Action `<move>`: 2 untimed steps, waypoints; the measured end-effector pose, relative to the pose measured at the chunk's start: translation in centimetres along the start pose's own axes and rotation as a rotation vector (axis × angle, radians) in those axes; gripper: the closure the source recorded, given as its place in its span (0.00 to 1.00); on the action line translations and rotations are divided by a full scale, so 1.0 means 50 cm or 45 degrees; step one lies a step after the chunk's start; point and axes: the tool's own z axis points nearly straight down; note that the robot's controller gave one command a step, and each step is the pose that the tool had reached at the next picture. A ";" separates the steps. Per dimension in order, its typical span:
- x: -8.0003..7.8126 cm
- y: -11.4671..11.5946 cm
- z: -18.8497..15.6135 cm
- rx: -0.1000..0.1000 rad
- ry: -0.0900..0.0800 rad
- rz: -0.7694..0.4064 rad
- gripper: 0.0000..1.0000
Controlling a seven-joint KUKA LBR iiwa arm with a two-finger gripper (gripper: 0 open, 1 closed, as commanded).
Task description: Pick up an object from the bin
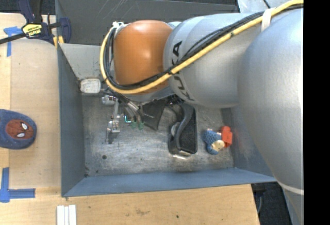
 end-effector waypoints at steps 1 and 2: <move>-0.173 -0.037 -0.028 -0.003 -0.017 0.116 0.00; -0.142 -0.192 0.177 -0.004 -0.016 -0.132 0.00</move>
Offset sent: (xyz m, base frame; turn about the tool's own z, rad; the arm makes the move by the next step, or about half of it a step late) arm 0.0829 -0.0163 0.0117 0.0888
